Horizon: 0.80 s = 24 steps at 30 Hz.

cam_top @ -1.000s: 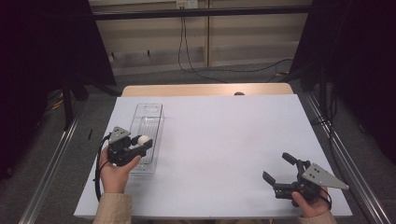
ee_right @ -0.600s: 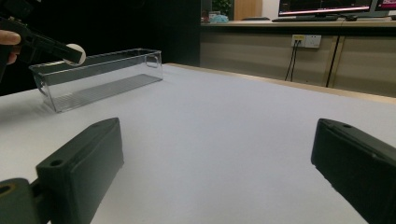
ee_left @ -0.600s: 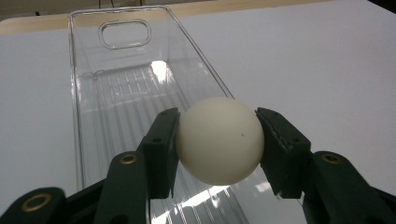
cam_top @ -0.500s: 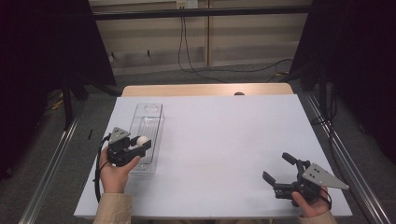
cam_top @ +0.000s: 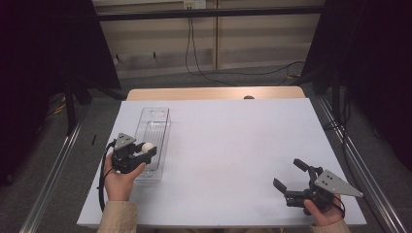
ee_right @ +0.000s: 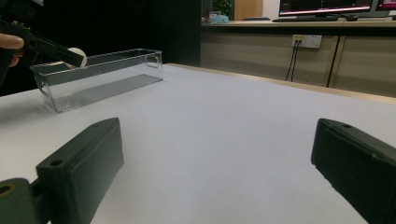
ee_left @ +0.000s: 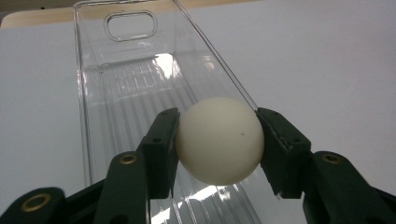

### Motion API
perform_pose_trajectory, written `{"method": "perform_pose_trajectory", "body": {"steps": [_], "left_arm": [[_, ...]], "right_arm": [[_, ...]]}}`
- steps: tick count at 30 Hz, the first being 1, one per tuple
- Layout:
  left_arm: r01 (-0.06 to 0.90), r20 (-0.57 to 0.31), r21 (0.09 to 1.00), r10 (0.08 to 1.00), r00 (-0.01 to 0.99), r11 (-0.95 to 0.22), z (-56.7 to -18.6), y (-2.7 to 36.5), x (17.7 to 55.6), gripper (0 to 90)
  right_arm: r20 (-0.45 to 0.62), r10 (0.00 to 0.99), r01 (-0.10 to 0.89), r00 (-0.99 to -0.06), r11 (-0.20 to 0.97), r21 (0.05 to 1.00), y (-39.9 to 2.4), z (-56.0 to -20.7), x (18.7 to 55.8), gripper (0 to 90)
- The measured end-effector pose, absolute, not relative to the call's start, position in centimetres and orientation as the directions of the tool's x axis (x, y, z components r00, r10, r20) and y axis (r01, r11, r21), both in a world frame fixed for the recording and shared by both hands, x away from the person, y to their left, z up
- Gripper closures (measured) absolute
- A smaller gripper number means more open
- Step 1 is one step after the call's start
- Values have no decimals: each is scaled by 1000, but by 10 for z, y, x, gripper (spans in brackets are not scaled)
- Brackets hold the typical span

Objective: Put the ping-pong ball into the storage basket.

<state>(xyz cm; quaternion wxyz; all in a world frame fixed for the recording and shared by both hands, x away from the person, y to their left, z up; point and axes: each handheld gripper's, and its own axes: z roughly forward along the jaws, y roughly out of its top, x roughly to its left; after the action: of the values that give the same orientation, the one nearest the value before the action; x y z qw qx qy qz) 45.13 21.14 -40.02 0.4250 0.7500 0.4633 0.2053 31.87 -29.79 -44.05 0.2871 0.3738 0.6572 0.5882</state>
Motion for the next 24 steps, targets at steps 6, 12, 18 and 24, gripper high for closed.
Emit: {"method": "perform_pose_trajectory", "body": {"steps": [6,12,18,24], "left_arm": [[528,-85,822,871,484,-213,-402,212,451,512],[531,-82,820,873,480,-214,-403,213,452,512],[531,-79,820,877,474,-213,-404,214,452,512],[540,-73,812,880,470,-221,-407,216,453,511]], "right_arm": [[62,829,153,-557,29,988,-298,-440,319,18],[64,830,153,-555,27,988,-298,-440,319,18],[63,829,153,-555,27,988,-298,-440,319,18],[63,828,153,-557,27,988,-298,-440,319,18]]}}
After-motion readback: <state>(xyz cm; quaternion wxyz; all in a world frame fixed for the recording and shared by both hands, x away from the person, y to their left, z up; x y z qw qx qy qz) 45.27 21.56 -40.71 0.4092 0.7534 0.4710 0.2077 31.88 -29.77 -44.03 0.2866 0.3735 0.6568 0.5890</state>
